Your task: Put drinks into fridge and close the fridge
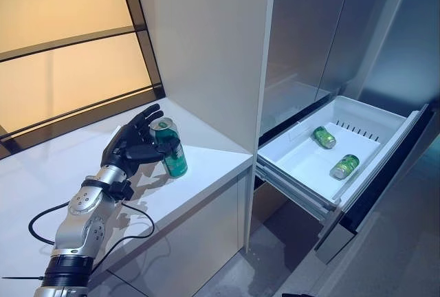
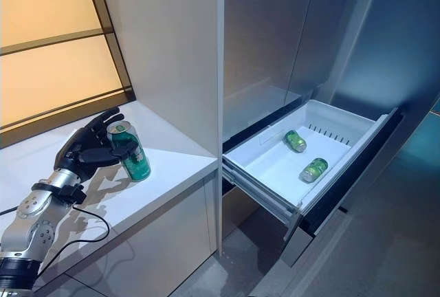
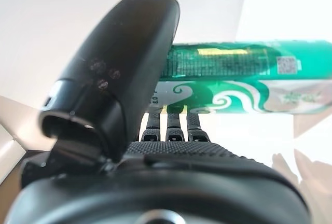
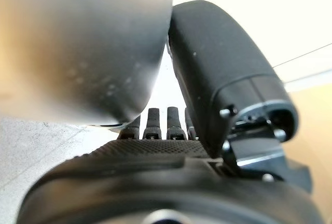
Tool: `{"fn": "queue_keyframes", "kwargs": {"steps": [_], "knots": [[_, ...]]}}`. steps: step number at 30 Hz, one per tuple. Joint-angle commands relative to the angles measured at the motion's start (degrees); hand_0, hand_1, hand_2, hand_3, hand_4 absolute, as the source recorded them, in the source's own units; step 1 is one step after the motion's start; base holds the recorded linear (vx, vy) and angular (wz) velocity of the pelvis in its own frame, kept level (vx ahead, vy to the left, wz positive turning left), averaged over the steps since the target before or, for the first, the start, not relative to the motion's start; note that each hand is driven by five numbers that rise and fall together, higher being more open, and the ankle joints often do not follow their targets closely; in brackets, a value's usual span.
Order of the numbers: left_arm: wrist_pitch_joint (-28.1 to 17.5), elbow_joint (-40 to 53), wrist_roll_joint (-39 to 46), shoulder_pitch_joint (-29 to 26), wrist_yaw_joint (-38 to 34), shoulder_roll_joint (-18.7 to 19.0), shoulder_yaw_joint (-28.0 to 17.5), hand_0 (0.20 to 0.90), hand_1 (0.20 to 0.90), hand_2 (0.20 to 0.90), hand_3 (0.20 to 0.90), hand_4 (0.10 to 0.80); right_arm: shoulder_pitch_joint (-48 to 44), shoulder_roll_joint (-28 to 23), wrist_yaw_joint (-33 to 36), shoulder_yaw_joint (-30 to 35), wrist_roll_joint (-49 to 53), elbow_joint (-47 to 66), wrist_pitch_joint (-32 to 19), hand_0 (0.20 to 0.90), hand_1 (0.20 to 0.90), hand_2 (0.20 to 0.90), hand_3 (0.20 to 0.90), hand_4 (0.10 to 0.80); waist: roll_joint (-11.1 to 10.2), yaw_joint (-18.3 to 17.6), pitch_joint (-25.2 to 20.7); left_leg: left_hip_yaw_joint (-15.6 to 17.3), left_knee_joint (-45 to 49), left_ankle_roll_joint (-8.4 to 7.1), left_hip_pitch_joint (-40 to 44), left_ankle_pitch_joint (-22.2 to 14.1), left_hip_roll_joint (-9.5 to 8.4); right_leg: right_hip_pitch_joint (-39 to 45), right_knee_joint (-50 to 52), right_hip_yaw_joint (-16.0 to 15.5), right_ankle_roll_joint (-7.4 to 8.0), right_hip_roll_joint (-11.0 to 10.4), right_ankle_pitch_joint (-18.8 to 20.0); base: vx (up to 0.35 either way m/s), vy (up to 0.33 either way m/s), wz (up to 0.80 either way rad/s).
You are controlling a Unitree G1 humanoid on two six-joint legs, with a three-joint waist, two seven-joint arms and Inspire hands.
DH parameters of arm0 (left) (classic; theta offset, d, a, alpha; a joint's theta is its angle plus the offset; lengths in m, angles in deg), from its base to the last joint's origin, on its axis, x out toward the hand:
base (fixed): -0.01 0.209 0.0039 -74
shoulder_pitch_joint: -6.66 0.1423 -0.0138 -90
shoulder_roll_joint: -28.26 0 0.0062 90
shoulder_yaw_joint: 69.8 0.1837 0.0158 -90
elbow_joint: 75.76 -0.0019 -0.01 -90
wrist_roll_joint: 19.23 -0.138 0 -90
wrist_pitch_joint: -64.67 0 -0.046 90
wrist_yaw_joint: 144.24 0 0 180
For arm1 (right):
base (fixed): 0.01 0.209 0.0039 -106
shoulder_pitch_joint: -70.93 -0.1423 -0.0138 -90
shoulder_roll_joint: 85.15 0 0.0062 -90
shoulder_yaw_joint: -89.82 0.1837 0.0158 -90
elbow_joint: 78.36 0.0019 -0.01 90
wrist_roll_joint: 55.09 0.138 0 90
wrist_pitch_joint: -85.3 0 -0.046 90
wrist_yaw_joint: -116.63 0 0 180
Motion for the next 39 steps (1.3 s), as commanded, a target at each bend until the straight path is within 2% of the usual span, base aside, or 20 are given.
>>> {"fn": "queue_keyframes", "kwargs": {"steps": [1,27,28,29,30,36,39], "knots": [[-3.80,-0.68,3.59,-13.92,-0.87,4.08,-3.22,0.900,0.900,0.900,0.900,0.800,-0.81,0.08,-2.39,-2.11,-1.14,-2.85,0.21,0.900,0.900,0.900,0.900,0.800,-0.90,-1.56,-0.67,5.57,0.23,2.26,0.24,-2.72,-2.82,1.43,2.19,2.39,0.33,0.49,-3.51,0.000,0.000,0.00],[-4.89,-8.20,1.53,-16.62,-1.41,4.56,-1.71,0.900,0.900,0.900,0.900,0.800,-0.73,0.25,-1.97,-2.25,-0.11,-2.95,0.18,0.900,0.900,0.900,0.900,0.800,-0.88,-2.81,-0.72,6.49,0.39,2.70,0.35,-3.10,-3.09,0.76,2.57,3.58,0.52,0.50,-3.32,0.005,0.001,-0.02],[-5.04,-8.34,1.82,-16.65,-1.15,4.60,-1.71,0.578,0.578,0.578,0.524,0.424,-0.71,0.20,-2.01,-2.22,-0.10,-2.90,0.18,0.900,0.900,0.900,0.900,0.800,-0.91,-2.86,-0.71,6.53,0.37,2.70,0.39,-3.14,-3.07,0.74,2.59,3.62,0.53,0.50,-3.30,0.007,0.001,-0.03],[-5.17,-8.34,2.10,-16.68,-1.08,4.62,-1.68,0.467,0.467,0.467,0.395,0.295,-0.67,0.19,-2.01,-2.19,-0.12,-2.89,0.13,0.900,0.900,0.900,0.900,0.800,-0.92,-2.89,-0.71,6.54,0.35,2.72,0.41,-3.16,-3.09,0.73,2.58,3.63,0.55,0.51,-3.29,0.005,-0.001,-0.03],[-5.35,-8.24,2.37,-16.83,-0.94,4.53,-1.56,0.300,0.300,0.300,0.200,0.100,-0.61,0.24,-1.93,-2.33,0.02,-2.86,0.01,0.900,0.900,0.900,0.900,0.800,-0.94,-2.93,-0.72,6.53,0.33,2.75,0.40,-3.15,-3.11,0.69,2.58,3.68,0.54,0.53,-3.26,0.003,-0.002,-0.03],[-6.18,-7.24,3.25,-17.15,-0.36,4.03,-1.30,0.300,0.300,0.300,0.200,0.100,-0.46,0.36,-2.03,-2.38,0.23,-2.58,-0.54,0.900,0.900,0.900,0.900,0.800,-1.03,-3.05,-0.57,6.62,0.37,2.82,0.42,-3.19,-3.17,0.69,2.58,3.78,0.60,0.49,-3.17,0.000,0.000,0.00],[-8.16,-5.26,8.44,-17.52,-0.21,3.21,-1.63,0.300,0.300,0.300,0.200,0.100,-0.48,0.38,-2.66,-2.75,1.76,-1.68,-1.50,0.900,0.900,0.900,0.900,0.800,-1.09,-3.11,-0.55,6.57,0.36,2.82,0.43,-3.23,-3.22,0.73,2.44,3.84,0.59,0.50,-3.12,0.000,0.000,0.00]]}}
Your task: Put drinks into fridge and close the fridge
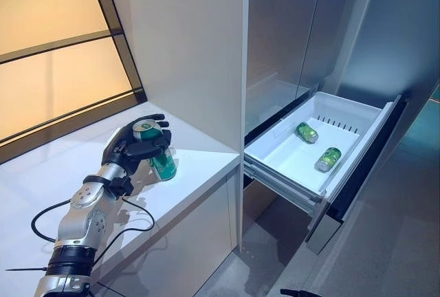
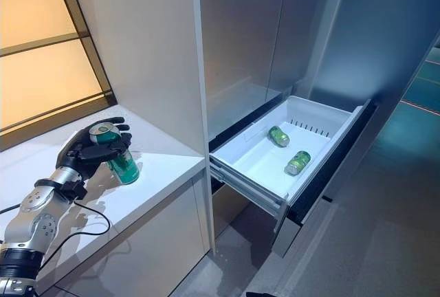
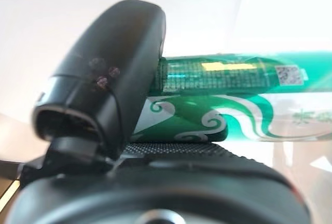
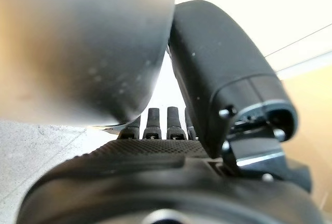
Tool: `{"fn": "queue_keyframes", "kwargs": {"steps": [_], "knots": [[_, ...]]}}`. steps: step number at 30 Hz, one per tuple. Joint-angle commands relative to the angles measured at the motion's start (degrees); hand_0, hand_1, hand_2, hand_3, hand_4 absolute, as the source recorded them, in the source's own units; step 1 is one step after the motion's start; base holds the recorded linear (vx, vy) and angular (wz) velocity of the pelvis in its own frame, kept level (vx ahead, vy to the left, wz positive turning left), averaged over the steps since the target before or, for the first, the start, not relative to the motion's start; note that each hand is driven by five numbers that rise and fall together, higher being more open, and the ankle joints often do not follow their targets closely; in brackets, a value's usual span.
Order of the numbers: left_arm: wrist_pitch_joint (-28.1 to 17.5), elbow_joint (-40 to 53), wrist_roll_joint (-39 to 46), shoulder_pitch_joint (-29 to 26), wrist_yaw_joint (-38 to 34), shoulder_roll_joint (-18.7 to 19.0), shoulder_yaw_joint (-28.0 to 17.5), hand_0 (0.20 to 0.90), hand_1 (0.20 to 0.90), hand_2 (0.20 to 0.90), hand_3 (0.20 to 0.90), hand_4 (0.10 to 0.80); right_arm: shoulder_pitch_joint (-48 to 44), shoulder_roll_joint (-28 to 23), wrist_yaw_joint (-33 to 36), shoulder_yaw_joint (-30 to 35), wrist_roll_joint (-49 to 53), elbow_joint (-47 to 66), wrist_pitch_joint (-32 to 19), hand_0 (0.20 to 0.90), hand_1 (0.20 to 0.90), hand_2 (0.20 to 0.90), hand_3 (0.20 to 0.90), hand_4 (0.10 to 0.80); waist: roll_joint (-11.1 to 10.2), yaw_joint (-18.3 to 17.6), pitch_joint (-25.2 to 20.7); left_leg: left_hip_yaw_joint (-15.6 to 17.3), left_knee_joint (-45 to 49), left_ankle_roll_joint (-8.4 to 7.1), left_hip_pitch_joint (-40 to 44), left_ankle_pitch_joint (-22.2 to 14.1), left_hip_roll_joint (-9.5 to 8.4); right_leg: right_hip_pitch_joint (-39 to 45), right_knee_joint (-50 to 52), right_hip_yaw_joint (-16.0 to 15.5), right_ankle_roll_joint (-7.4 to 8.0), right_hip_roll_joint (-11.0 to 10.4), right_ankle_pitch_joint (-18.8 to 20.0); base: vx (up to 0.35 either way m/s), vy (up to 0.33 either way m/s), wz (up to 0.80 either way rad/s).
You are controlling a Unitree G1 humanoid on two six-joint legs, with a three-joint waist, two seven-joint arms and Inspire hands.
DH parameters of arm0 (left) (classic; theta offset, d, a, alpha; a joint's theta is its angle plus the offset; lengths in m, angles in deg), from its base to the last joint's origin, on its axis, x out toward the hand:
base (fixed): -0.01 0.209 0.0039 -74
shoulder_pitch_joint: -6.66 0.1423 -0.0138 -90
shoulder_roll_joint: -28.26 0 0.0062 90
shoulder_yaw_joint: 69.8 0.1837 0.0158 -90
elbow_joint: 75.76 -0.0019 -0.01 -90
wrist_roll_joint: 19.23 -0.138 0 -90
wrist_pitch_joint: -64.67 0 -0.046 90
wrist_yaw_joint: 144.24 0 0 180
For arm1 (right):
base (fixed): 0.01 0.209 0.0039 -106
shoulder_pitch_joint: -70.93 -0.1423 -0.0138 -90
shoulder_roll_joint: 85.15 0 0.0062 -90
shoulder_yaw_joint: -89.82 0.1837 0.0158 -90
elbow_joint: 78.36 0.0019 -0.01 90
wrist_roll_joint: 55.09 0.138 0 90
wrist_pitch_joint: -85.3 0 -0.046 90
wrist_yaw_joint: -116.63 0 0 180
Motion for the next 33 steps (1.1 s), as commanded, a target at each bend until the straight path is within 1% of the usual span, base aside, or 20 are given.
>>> {"fn": "queue_keyframes", "kwargs": {"steps": [1,3,4,5,6,7,8,10,11,13,14,15,17,21,24,26,30,33], "knots": [[-8.94,2.00,8.81,-13.84,-0.12,2.98,-2.34,0.300,0.300,0.300,0.200,0.100,-0.27,0.28,-2.70,-2.69,1.57,-2.38,-1.03,0.900,0.900,0.900,0.900,0.800,-1.05,-0.28,-0.39,4.64,0.36,2.77,0.41,-3.19,-3.33,1.61,2.45,1.99,0.70,0.31,-3.73,0.000,0.000,0.00],[-9.89,5.22,11.76,-13.85,-0.28,1.60,-2.80,0.300,0.300,0.300,0.200,0.100,-0.23,0.40,-2.21,-3.51,0.55,0.75,-3.21,0.900,0.900,0.900,0.900,0.800,-1.12,-0.30,-0.38,4.51,0.29,2.75,0.40,-3.14,-3.29,1.59,2.38,1.97,0.62,0.32,-3.65,0.000,0.000,0.00],[-10.53,6.60,12.34,-13.70,-0.55,1.03,-2.93,0.300,0.300,0.300,0.200,0.100,-0.23,0.39,-2.37,-4.15,-0.78,2.61,-4.53,0.836,0.836,0.836,0.826,0.726,-1.17,-0.30,-0.30,4.44,0.30,2.75,0.37,-3.10,-3.27,1.55,2.43,1.98,0.57,0.33,-3.65,0.000,0.000,0.00],[-11.23,7.41,13.06,-13.64,-0.35,0.65,-2.93,0.300,0.300,0.300,0.200,0.100,-0.22,0.37,-2.15,-4.67,-1.06,4.11,-5.62,0.836,0.836,0.836,0.826,0.726,-1.22,-0.30,-0.25,4.41,0.32,2.74,0.33,-3.07,-3.25,1.52,2.45,1.99,0.54,0.32,-3.64,0.000,0.000,0.00],[-12.02,8.98,13.60,-13.61,-0.36,0.05,-2.82,0.300,0.300,0.300,0.200,0.100,-0.13,0.39,-1.48,-5.71,-0.67,7.98,-5.50,0.900,0.900,0.900,0.900,0.800,-1.31,-0.35,-0.13,4.33,0.33,2.70,0.27,-3.01,-3.22,1.49,2.48,1.99,0.51,0.28,-3.62,0.000,0.000,0.00],[-12.23,9.74,13.66,-13.54,-0.50,-0.15,-2.78,0.300,0.300,0.300,0.200,0.100,-0.02,0.40,-1.27,-6.04,-0.56,9.82,-5.24,0.900,0.900,0.900,0.900,0.800,-1.35,-0.38,-0.09,4.30,0.34,2.69,0.25,-2.99,-3.21,1.49,2.50,1.97,0.49,0.26,-3.63,-0.038,-0.015,-0.01],[-13.10,12.19,13.76,-13.53,-0.76,-0.70,-2.55,0.300,0.300,0.300,0.200,0.100,0.24,0.49,-0.82,-6.93,-0.20,15.83,-4.19,0.900,0.900,0.900,0.900,0.800,-1.51,-0.49,0.08,4.25,0.32,2.68,0.20,-2.91,-3.17,1.45,2.55,1.88,0.43,0.23,-3.62,-0.041,-0.017,-0.01],[-14.55,14.42,14.48,-13.62,0.16,-1.05,-2.40,0.300,0.300,0.300,0.200,0.100,0.70,0.50,-0.68,-7.88,-0.31,22.08,-3.67,0.900,0.900,0.900,0.900,0.800,-1.68,-0.66,0.19,4.14,0.26,2.72,0.12,-2.83,-3.19,1.41,2.54,1.89,0.41,0.21,-3.64,-0.065,-0.019,-0.01],[-15.02,15.63,14.63,-13.84,0.16,-1.05,-2.18,0.300,0.300,0.300,0.200,0.100,0.88,0.48,-0.82,-8.20,-0.88,25.13,-3.17,0.900,0.900,0.900,0.900,0.800,-1.80,-0.76,0.30,4.23,0.19,2.67,-0.30,-2.14,-3.19,0.87,2.70,1.86,0.37,0.21,-3.11,-0.044,-0.018,-0.01],[-15.92,17.44,15.00,-13.97,0.84,-1.07,-1.83,0.300,0.300,0.300,0.200,0.100,1.49,0.20,-0.96,-8.67,-1.80,30.82,-1.81,0.900,0.900,0.900,0.900,0.800,-1.99,-0.99,0.31,4.09,0.19,2.63,-0.03,-2.73,-3.21,1.30,2.46,1.85,0.49,0.24,-3.58,-0.020,-0.010,-0.01],[-16.85,18.83,15.25,-13.89,1.90,-0.97,-1.52,0.300,0.300,0.300,0.200,0.100,2.10,-0.06,-2.23,-8.69,-1.31,35.30,-0.94,0.900,0.900,0.900,0.900,0.800,-2.18,-1.21,0.43,4.07,0.19,2.57,-0.08,-2.69,-3.21,1.29,2.39,1.84,0.53,0.25,-3.54,-0.037,-0.023,-0.01],[-17.10,19.34,15.21,-13.76,2.15,-0.95,-1.39,0.300,0.300,0.300,0.200,0.100,2.46,-0.16,-2.62,-8.66,-1.23,36.96,-0.34,0.900,0.900,0.900,0.900,0.800,-2.24,-1.29,0.43,4.03,0.19,2.56,-0.08,-2.67,-3.22,1.30,2.36,1.85,0.54,0.26,-3.53,-0.042,-0.026,0.00],[-18.48,21.83,15.14,-13.27,4.33,-0.98,-0.71,0.300,0.300,0.300,0.200,0.100,2.95,-0.94,-5.42,-8.35,0.17,44.03,1.23,0.900,0.900,0.900,0.900,0.800,-2.62,-1.60,0.59,4.07,0.19,2.43,-0.15,-2.56,-3.18,1.26,2.27,1.92,0.62,0.27,-3.41,-0.046,-0.026,0.00],[-19.53,24.85,15.48,-12.66,6.41,-0.71,0.45,0.300,0.300,0.300,0.200,0.100,2.51,-2.83,-9.65,-6.40,3.10,53.35,3.96,0.900,0.900,0.900,0.900,0.800,-2.91,-1.80,0.77,4.19,0.19,2.31,-0.68,-1.75,-3.19,0.66,2.30,2.02,0.69,0.30,-2.65,-0.067,-0.020,0.00],[-19.63,27.39,15.44,-11.53,8.47,-0.46,1.74,0.300,0.300,0.300,0.200,0.100,0.54,-6.41,-13.81,-3.25,6.68,63.61,6.66,0.900,0.900,0.900,0.900,0.800,-3.17,-1.97,0.94,4.35,0.19,2.29,-0.80,-1.63,-3.14,0.44,2.30,2.25,0.84,0.30,-2.36,-0.034,-0.013,0.00],[-20.14,27.97,15.08,-10.48,10.13,-0.13,2.27,0.300,0.300,0.300,0.200,0.100,-1.10,-8.94,-15.15,-1.10,10.41,69.82,8.07,0.900,0.900,0.900,0.900,0.800,-3.30,-2.01,1.08,4.50,0.19,2.30,-0.87,-1.57,-3.14,0.32,2.28,2.41,0.87,0.34,-2.19,-0.033,-0.010,-0.01],[-20.88,27.82,15.19,-9.11,12.48,1.40,2.80,0.300,0.300,0.300,0.200,0.100,-5.79,-13.93,-16.74,3.39,18.24,79.79,8.08,0.900,0.900,0.900,0.900,0.800,-3.41,-2.08,1.12,5.00,0.19,2.35,-0.94,-1.63,-3.14,0.13,2.13,2.89,0.91,0.45,-1.92,-0.023,-0.005,-0.06],[-20.99,27.14,14.78,-8.85,13.20,2.42,2.83,0.300,0.300,0.300,0.200,0.100,-8.68,-15.60,-16.59,5.38,23.19,83.39,7.76,0.900,0.900,0.900,0.900,0.800,-3.49,-2.05,0.96,5.24,0.19,2.38,-0.94,-1.69,-3.14,0.10,1.98,3.15,0.91,0.51,-1.79,-0.004,-0.006,-0.15]]}}
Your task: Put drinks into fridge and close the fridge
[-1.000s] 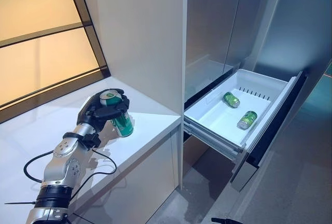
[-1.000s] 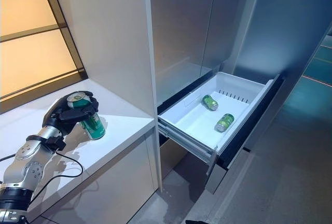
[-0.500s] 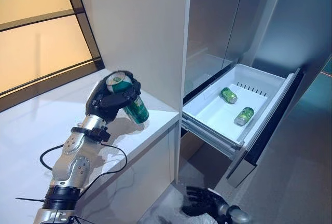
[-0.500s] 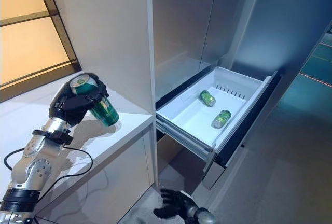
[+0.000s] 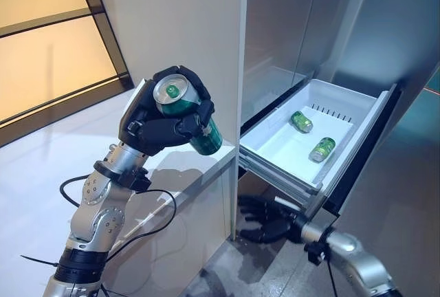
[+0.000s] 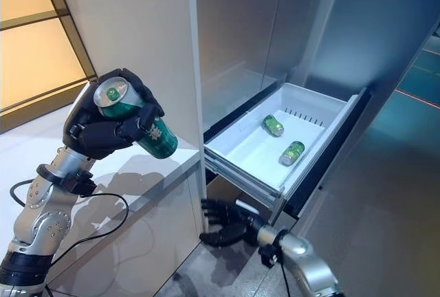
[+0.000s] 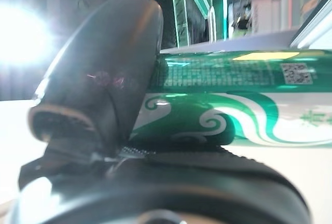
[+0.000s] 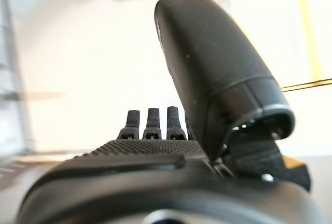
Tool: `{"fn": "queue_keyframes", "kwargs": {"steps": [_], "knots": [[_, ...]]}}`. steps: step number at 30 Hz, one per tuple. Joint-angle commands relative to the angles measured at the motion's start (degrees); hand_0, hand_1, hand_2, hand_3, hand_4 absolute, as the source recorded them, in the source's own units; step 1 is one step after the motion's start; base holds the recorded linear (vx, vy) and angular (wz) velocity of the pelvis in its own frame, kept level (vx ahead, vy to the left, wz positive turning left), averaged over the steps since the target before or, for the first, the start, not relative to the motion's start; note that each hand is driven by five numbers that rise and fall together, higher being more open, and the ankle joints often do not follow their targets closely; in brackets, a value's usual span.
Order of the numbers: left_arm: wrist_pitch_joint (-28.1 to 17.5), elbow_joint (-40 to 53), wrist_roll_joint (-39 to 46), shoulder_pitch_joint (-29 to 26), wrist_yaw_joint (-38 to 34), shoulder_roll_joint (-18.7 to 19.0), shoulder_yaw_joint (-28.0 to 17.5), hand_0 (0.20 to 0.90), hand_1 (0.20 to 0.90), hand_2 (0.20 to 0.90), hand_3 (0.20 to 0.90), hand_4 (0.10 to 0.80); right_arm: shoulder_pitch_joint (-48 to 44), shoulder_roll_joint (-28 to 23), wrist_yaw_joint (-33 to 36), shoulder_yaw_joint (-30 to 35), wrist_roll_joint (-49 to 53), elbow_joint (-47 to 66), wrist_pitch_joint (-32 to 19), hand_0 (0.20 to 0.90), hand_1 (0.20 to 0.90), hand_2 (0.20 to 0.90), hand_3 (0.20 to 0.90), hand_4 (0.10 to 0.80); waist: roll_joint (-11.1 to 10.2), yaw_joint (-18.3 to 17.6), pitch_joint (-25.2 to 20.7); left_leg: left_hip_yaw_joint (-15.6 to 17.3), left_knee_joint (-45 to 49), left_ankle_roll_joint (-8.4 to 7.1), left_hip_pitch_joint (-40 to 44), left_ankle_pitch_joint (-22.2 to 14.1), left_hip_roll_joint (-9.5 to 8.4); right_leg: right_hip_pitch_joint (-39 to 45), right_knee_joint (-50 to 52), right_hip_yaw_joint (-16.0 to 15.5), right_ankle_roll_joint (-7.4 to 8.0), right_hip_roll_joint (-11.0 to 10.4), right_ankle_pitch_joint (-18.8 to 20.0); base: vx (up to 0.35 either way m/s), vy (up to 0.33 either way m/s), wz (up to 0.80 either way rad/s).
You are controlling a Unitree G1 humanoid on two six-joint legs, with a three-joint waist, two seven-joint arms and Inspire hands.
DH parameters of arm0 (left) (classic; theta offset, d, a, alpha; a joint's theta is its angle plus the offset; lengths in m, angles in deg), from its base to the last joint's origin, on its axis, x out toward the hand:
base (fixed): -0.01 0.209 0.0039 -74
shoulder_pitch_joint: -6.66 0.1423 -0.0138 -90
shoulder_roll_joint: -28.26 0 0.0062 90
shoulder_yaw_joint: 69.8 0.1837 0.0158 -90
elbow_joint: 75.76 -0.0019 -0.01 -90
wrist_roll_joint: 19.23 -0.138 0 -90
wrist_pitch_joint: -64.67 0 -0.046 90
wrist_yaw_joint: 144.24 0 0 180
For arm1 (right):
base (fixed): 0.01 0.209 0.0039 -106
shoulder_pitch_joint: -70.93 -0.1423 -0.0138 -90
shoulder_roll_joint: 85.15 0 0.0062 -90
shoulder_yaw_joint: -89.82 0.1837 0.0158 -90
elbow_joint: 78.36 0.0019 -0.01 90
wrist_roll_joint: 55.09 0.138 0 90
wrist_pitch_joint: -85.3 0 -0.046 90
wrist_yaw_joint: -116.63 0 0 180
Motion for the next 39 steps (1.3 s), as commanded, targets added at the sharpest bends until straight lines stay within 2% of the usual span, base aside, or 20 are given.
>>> {"fn": "queue_keyframes", "kwargs": {"steps": [1,6,10,20,29,39], "knots": [[-9.16,2.54,4.86,-9.16,1.26,3.50,-2.24,0.300,0.300,0.300,0.200,0.100,-10.38,-0.38,-2.54,3.64,12.40,9.03,-3.71,0.900,0.900,0.900,0.900,0.800,-1.73,-0.12,-2.82,3.87,0.11,2.44,0.09,-1.74,-3.16,1.73,1.62,1.60,0.59,0.19,-2.19,-0.003,-0.010,-0.04],[-7.63,1.51,5.24,-9.99,1.82,4.98,-1.78,0.300,0.300,0.300,0.200,0.100,-15.16,-1.64,-2.06,5.13,19.95,13.37,-4.02,0.900,0.900,0.900,0.900,0.800,-1.82,0.04,-3.30,4.16,0.11,2.47,-0.04,-1.74,-3.03,1.62,1.48,1.71,0.68,0.11,-2.12,0.000,0.000,0.00],[-5.77,2.38,5.64,-11.37,1.74,4.93,-0.46,0.300,0.300,0.300,0.200,0.100,-16.89,-1.68,-1.11,4.70,18.79,14.97,-4.36,0.900,0.900,0.900,0.900,0.800,-2.02,0.11,-3.49,4.19,0.11,2.53,-0.05,-1.62,-3.00,1.60,1.39,1.74,0.72,0.07,-1.91,0.000,0.000,0.00],[-4.13,3.99,3.47,-16.73,-0.66,4.19,6.40,0.300,0.300,0.300,0.200,0.100,-22.25,-2.58,0.05,-3.66,17.12,14.91,0.79,0.900,0.900,0.900,0.900,0.800,-2.46,0.26,-3.40,4.18,0.11,2.39,-0.07,-1.37,-2.99,1.81,1.04,1.47,0.64,0.11,-1.57,0.000,0.000,0.00],[-1.50,4.16,3.59,-19.55,-0.54,1.12,12.75,0.300,0.300,0.300,0.200,0.100,-27.48,1.11,7.16,-9.96,16.78,13.57,-0.76,0.900,0.900,0.900,0.900,0.800,-2.45,0.59,-3.12,4.07,0.11,2.44,0.08,-1.22,-3.12,1.97,0.95,1.36,0.63,0.04,-1.34,0.000,0.000,0.00],[-1.48,4.37,3.35,-20.65,-2.06,-1.59,16.52,0.300,0.300,0.300,0.200,0.100,-30.38,4.31,12.77,-13.83,24.49,12.74,2.55,0.900,0.900,0.900,0.900,0.800,-2.44,0.67,-3.15,4.21,0.11,2.65,0.15,-1.21,-3.27,1.89,1.05,1.58,0.69,-0.01,-1.30,0.000,0.000,0.00]]}}
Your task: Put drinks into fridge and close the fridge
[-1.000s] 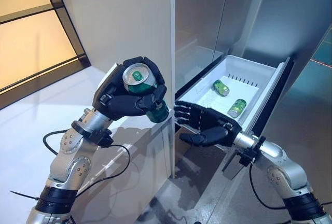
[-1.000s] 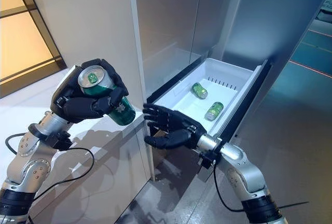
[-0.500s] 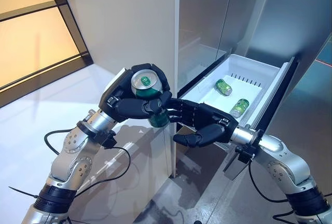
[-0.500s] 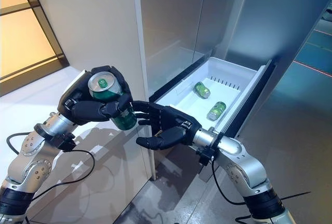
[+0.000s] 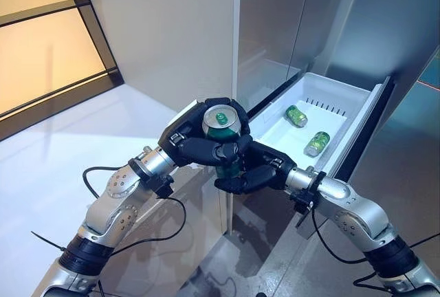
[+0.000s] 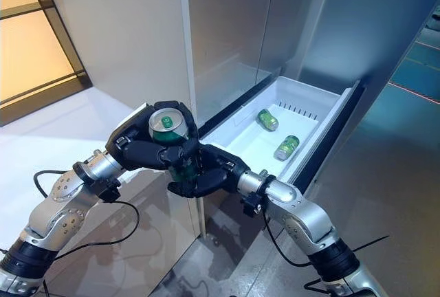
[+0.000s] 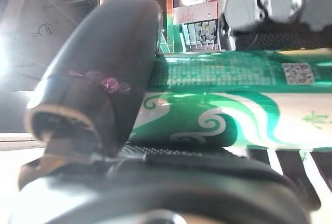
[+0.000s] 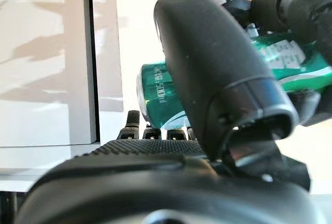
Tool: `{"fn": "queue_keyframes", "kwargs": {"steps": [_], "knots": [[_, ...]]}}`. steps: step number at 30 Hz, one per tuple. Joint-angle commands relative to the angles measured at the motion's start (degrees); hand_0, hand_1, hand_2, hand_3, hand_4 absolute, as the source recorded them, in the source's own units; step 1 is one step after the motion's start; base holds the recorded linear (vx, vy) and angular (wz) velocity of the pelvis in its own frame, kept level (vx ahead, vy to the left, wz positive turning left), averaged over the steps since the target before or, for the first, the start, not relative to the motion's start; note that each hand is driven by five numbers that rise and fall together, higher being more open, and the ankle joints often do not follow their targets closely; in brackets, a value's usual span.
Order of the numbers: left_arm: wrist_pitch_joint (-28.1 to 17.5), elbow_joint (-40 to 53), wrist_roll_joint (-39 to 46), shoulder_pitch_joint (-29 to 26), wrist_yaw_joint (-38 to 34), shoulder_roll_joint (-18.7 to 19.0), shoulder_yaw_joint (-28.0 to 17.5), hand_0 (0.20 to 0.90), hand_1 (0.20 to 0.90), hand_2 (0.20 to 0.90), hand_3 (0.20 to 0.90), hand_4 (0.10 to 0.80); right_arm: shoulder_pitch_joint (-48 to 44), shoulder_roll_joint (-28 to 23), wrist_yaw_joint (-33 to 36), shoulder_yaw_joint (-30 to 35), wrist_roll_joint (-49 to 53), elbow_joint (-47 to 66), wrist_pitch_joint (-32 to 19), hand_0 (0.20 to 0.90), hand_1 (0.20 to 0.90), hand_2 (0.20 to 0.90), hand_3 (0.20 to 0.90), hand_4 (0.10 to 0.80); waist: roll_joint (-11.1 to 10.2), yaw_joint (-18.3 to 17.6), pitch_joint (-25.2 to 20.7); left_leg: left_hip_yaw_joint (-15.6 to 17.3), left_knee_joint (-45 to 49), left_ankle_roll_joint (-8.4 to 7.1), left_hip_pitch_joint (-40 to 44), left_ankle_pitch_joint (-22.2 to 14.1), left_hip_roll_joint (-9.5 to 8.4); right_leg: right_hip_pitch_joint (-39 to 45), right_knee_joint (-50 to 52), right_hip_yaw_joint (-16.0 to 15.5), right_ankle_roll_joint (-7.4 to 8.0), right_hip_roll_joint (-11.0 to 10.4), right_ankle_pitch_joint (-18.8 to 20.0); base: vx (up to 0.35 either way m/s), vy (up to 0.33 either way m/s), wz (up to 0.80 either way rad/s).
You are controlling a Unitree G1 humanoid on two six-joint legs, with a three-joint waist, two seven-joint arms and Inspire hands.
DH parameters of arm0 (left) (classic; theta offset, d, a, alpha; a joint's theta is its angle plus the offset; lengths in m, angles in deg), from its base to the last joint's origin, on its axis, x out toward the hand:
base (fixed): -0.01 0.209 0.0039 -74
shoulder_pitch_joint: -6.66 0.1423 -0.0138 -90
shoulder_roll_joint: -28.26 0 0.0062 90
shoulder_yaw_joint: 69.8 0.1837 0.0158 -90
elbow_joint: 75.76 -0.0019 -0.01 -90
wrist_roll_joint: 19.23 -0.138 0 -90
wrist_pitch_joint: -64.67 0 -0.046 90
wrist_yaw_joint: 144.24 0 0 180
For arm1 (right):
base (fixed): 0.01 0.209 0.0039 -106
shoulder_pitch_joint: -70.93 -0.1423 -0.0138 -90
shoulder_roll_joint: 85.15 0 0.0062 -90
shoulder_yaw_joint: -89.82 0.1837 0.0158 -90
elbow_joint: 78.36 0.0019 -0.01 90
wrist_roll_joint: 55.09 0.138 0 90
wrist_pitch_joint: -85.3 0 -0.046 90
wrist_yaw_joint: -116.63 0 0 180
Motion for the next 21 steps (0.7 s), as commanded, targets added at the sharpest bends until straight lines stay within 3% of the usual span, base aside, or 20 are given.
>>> {"fn": "queue_keyframes", "kwargs": {"steps": [1,7,11,12,13,14,21], "knots": [[-6.80,4.74,4.35,-15.23,-0.88,-5.38,1.39,0.300,0.300,0.300,0.200,0.100,-12.65,7.37,-0.32,-3.44,10.30,5.11,-3.44,0.900,0.900,0.900,0.900,0.800,-2.01,0.31,-4.11,4.02,-0.17,2.64,-0.44,-1.20,-3.14,1.76,1.06,1.35,0.87,-0.25,-1.85,0.000,0.000,0.00],[-5.40,5.53,5.81,-15.72,-0.06,-7.17,3.84,0.300,0.300,0.300,0.200,0.100,-12.41,10.10,0.86,-6.05,16.91,5.09,-0.60,0.900,0.900,0.900,0.900,0.800,-2.14,0.25,-4.26,4.28,-0.17,2.83,-0.46,-1.24,-3.29,1.58,1.02,1.73,0.94,-0.25,-1.70,0.000,0.000,0.00],[-5.26,5.54,9.26,-15.56,0.85,-7.58,5.06,0.300,0.300,0.300,0.200,0.100,-12.31,10.34,2.29,-7.26,18.00,5.41,-1.72,0.900,0.900,0.900,0.900,0.800,-2.10,0.07,-4.44,4.54,-0.17,2.83,-0.39,-1.26,-3.32,1.42,1.03,2.11,1.04,-0.22,-1.56,0.000,0.000,0.00],[-5.24,5.70,9.80,-15.49,0.70,-7.76,5.36,0.300,0.300,0.300,0.200,0.100,-12.46,10.29,2.39,-7.15,18.24,5.14,-2.11,0.815,0.815,0.815,0.801,0.701,-2.08,0.00,-4.45,4.66,-0.17,2.83,-0.36,-1.23,-3.30,1.45,0.99,2.21,1.04,-0.21,-1.51,0.000,0.000,0.00],[-5.30,5.74,10.03,-15.45,0.67,-7.82,5.48,0.300,0.300,0.300,0.200,0.100,-12.36,10.41,2.59,-7.24,18.18,5.14,-2.29,0.392,0.392,0.392,0.307,0.207,-2.07,-0.04,-4.45,4.69,-0.17,2.81,-0.34,-1.22,-3.29,1.43,1.01,2.29,1.04,-0.19,-1.48,0.003,0.015,-0.04],[-5.68,5.62,9.59,-15.29,0.85,-8.26,5.65,0.300,0.300,0.300,0.200,0.100,-12.34,10.52,3.28,-7.35,19.40,4.97,-2.70,0.300,0.300,0.300,0.200,0.100,-2.07,-0.16,-4.48,4.77,-0.17,2.79,-0.32,-1.20,-3.25,1.37,1.03,2.44,1.05,-0.16,-1.44,0.003,0.016,-0.05],[-6.04,6.12,10.86,-15.13,-0.28,-8.26,5.65,0.300,0.300,0.300,0.200,0.100,-11.93,10.37,5.28,-6.61,19.27,5.51,-3.46,0.300,0.300,0.300,0.200,0.100,-2.04,-0.38,-4.57,4.83,-0.17,2.93,-0.40,-1.22,-3.28,1.24,1.04,2.82,1.00,-0.02,-1.44,0.003,0.006,-0.06]]}}
